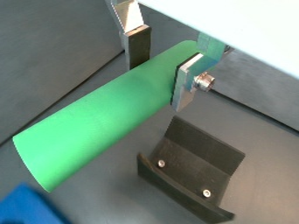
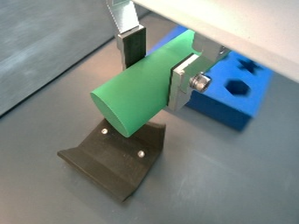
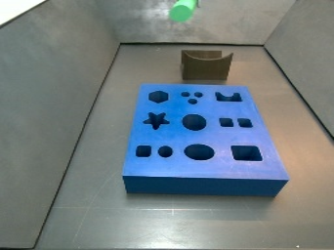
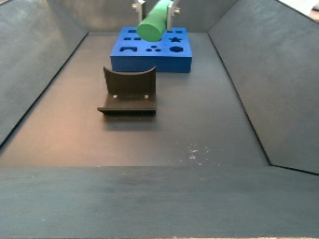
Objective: Pick up the oval object. Move up. Place the oval object on the fixture. Regrasp the oval object. Move to above the board. Insert the oval object.
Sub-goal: Place the oval object on the fixture.
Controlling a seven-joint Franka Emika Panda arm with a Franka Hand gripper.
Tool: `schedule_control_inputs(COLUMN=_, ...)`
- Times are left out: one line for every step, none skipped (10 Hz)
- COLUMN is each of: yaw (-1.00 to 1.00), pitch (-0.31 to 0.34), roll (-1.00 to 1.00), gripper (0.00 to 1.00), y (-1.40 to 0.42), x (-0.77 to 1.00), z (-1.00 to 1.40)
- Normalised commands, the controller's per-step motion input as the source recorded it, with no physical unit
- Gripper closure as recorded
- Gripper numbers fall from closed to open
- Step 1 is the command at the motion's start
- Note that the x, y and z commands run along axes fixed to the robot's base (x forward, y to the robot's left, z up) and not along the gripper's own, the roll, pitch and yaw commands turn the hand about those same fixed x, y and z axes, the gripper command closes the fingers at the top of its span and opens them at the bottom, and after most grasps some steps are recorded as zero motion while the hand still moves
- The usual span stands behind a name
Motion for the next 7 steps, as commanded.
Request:
schedule_control_inputs(yaw=0.45, pitch=0.238, roll=-0.12, gripper=1.00, y=-0.15, x=1.00, z=0.00)
schedule_control_inputs(yaw=0.33, pitch=0.216, roll=-0.11, gripper=1.00, y=-0.12, x=1.00, z=0.00)
schedule_control_inputs(yaw=0.18, pitch=0.185, roll=-0.09, gripper=1.00, y=-0.08, x=1.00, z=0.01)
schedule_control_inputs(yaw=0.24, pitch=0.081, roll=-1.00, gripper=1.00, y=0.81, x=0.61, z=-0.01)
schedule_control_inputs(yaw=0.20, pitch=0.079, roll=-1.00, gripper=1.00, y=0.80, x=0.49, z=-0.01)
schedule_control_inputs(yaw=0.16, pitch=0.100, roll=-1.00, gripper=1.00, y=0.68, x=0.41, z=-0.01)
schedule_control_inputs(yaw=0.13, pitch=0.144, roll=-1.00, gripper=1.00, y=0.45, x=0.32, z=0.00)
